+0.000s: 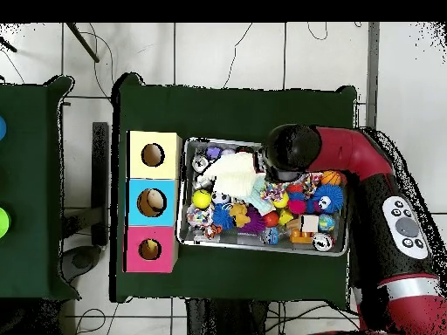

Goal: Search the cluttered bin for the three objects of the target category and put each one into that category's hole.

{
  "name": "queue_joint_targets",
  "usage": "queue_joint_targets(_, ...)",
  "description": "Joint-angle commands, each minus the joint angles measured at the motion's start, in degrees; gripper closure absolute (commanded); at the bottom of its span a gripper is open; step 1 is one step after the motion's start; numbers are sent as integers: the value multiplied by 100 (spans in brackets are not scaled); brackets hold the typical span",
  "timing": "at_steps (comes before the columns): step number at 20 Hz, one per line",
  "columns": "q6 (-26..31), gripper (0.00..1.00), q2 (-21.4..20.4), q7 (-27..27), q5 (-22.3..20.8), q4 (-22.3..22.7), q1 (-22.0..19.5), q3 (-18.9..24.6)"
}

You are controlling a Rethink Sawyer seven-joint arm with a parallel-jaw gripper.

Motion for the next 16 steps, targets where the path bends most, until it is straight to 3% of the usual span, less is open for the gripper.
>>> queue_joint_targets(1,768,100,338,-2374,-320,-579,-316,446)
queue_joint_targets(7,134,100,-182,-2203,-326,435,-689,385)
queue_joint_targets(9,46,100,-546,-2092,-322,854,-776,348)
queue_joint_targets(14,-174,100,-2047,-1617,-91,2288,-1035,230)
queue_joint_targets(16,-280,100,-2410,-1529,-12,2655,-1143,260)
